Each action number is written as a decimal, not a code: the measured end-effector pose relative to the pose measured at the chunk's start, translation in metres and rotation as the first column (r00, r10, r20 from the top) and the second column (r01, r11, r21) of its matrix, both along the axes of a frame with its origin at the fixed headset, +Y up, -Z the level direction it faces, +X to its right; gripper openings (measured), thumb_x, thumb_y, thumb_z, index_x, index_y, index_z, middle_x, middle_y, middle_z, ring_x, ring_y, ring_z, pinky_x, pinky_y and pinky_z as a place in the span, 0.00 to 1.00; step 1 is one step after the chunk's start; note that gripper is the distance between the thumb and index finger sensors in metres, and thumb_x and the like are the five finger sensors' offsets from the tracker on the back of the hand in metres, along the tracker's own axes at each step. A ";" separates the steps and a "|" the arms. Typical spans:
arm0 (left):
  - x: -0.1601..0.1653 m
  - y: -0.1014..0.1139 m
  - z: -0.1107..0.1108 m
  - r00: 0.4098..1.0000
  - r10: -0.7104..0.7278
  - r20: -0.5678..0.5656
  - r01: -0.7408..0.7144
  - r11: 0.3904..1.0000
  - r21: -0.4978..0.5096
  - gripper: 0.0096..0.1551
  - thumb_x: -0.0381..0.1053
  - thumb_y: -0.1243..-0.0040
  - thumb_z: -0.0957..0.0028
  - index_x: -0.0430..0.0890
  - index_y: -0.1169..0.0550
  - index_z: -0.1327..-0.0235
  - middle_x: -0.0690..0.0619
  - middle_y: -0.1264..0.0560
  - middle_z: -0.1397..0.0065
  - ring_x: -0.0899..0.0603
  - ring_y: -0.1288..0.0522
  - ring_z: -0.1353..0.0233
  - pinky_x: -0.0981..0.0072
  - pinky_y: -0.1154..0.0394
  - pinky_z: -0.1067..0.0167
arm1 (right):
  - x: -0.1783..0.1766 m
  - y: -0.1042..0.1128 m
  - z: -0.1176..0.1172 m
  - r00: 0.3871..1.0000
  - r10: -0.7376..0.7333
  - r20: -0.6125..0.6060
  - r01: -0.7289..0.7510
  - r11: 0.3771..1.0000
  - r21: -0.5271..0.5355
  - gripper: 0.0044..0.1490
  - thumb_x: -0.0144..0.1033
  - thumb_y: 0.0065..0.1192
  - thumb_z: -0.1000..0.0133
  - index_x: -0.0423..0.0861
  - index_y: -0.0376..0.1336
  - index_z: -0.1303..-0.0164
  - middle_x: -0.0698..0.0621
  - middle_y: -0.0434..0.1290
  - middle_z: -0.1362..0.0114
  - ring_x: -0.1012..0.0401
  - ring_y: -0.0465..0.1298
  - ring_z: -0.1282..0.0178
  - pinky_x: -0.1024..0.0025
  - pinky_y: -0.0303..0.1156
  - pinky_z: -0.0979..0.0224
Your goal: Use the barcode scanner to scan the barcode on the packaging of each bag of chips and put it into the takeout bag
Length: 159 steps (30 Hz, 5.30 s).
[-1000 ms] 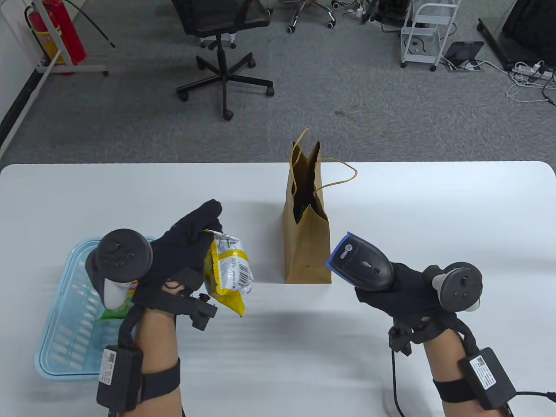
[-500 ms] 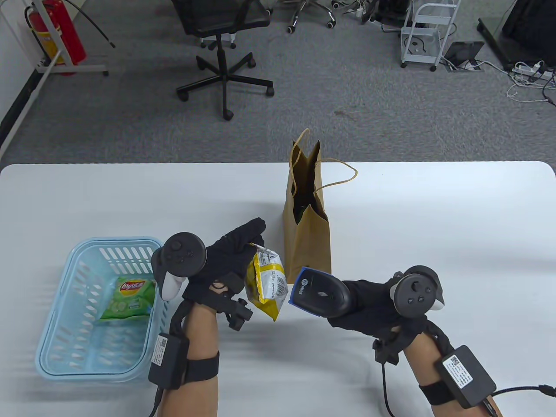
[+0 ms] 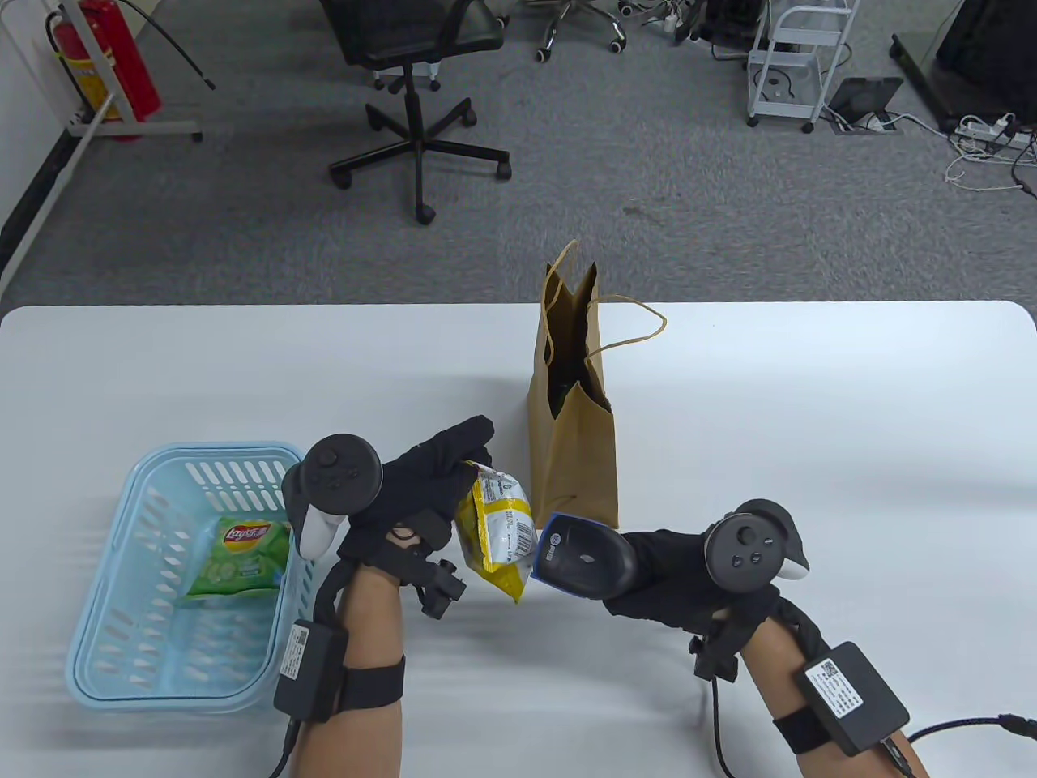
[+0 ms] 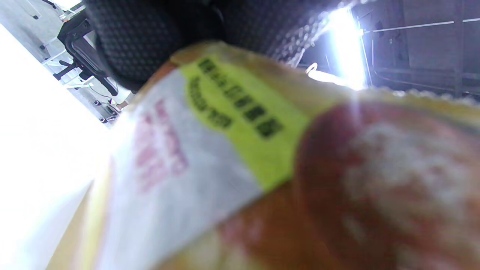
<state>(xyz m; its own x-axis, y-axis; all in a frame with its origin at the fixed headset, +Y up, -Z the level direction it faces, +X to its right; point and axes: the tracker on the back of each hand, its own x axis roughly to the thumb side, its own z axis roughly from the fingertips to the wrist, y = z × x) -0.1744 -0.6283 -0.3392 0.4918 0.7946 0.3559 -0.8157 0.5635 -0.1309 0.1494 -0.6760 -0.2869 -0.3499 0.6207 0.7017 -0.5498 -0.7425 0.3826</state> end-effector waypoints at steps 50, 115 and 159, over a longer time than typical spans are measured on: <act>0.055 0.164 0.034 0.960 0.196 -0.202 -0.093 0.898 0.430 0.28 0.37 0.40 0.42 0.61 0.25 0.31 0.62 0.22 0.32 0.46 0.23 0.32 0.49 0.27 0.30 | 0.109 0.038 -0.014 0.845 -0.429 0.318 0.413 0.903 0.121 0.39 0.45 0.73 0.41 0.40 0.63 0.24 0.43 0.79 0.40 0.51 0.86 0.50 0.48 0.82 0.43; -0.186 -0.056 -0.023 0.699 -0.715 0.002 0.342 0.331 -0.880 0.43 0.58 0.46 0.40 0.50 0.43 0.11 0.41 0.51 0.10 0.24 0.51 0.15 0.24 0.45 0.27 | 0.120 0.007 -0.037 0.853 -0.295 0.431 0.307 0.951 0.044 0.39 0.45 0.72 0.41 0.39 0.62 0.23 0.42 0.79 0.40 0.50 0.86 0.50 0.48 0.82 0.44; -0.169 0.083 0.039 0.970 0.214 -0.119 -0.225 0.970 -0.091 0.46 0.49 0.40 0.41 0.43 0.47 0.14 0.36 0.49 0.15 0.22 0.34 0.24 0.24 0.33 0.34 | 0.112 0.027 -0.025 0.834 -0.430 0.345 0.444 0.895 0.043 0.40 0.45 0.70 0.39 0.35 0.61 0.23 0.42 0.78 0.39 0.50 0.85 0.49 0.48 0.81 0.44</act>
